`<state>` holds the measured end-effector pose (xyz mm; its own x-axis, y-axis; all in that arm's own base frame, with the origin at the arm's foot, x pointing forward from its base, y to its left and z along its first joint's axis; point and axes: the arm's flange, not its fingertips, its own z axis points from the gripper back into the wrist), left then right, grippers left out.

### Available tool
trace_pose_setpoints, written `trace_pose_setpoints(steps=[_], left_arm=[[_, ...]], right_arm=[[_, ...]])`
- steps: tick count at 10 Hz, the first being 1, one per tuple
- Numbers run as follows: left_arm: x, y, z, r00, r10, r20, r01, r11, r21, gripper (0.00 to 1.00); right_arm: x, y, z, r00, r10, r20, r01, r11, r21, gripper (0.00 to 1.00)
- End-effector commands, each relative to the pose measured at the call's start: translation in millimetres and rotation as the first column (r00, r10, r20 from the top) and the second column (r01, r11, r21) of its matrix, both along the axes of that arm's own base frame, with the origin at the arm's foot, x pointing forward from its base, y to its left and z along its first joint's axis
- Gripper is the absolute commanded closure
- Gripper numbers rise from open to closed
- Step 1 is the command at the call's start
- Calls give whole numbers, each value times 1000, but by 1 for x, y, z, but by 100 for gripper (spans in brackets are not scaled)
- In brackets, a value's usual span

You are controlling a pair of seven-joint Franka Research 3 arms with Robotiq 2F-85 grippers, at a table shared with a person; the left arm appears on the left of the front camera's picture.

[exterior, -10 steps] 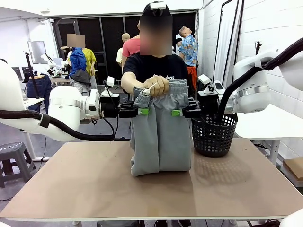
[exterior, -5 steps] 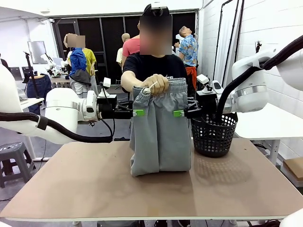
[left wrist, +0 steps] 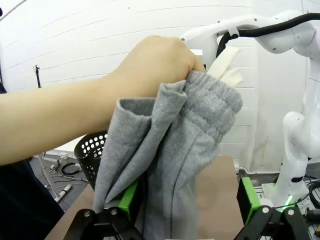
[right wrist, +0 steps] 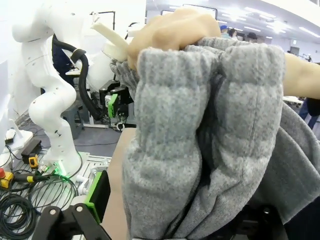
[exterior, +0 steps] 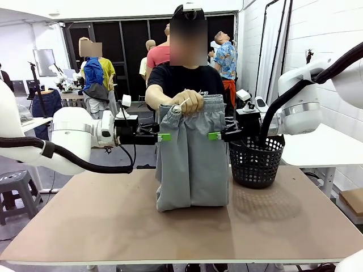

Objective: Fold the training pants.
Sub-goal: Release the ends of the Training pants and then grab the overlapped ends.

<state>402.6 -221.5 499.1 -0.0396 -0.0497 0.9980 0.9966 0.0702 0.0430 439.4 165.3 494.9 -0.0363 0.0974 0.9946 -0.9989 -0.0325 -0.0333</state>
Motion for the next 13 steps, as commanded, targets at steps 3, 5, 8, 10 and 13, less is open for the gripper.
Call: trace_pose_setpoints(steps=[3,5,8,10,13], left_arm=[[-14,23,-5,993,109,43,-108,993,-45,0],[-18,25,-5,989,136,51,-133,990,-49,0],[-19,26,-6,982,176,72,-173,984,-36,0],[-22,29,-7,966,237,108,-234,972,-37,0],[-24,30,-7,959,262,111,-260,965,-31,0]], right_arm=[[-5,-11,-4,999,-52,-2,52,998,-38,0],[-10,-21,-4,996,-92,-2,92,995,-42,0],[-11,-29,-2,984,-178,18,179,984,-24,0],[-8,-26,-4,970,-241,35,241,970,8,0],[-5,-21,-7,980,-201,7,201,980,1,0]])
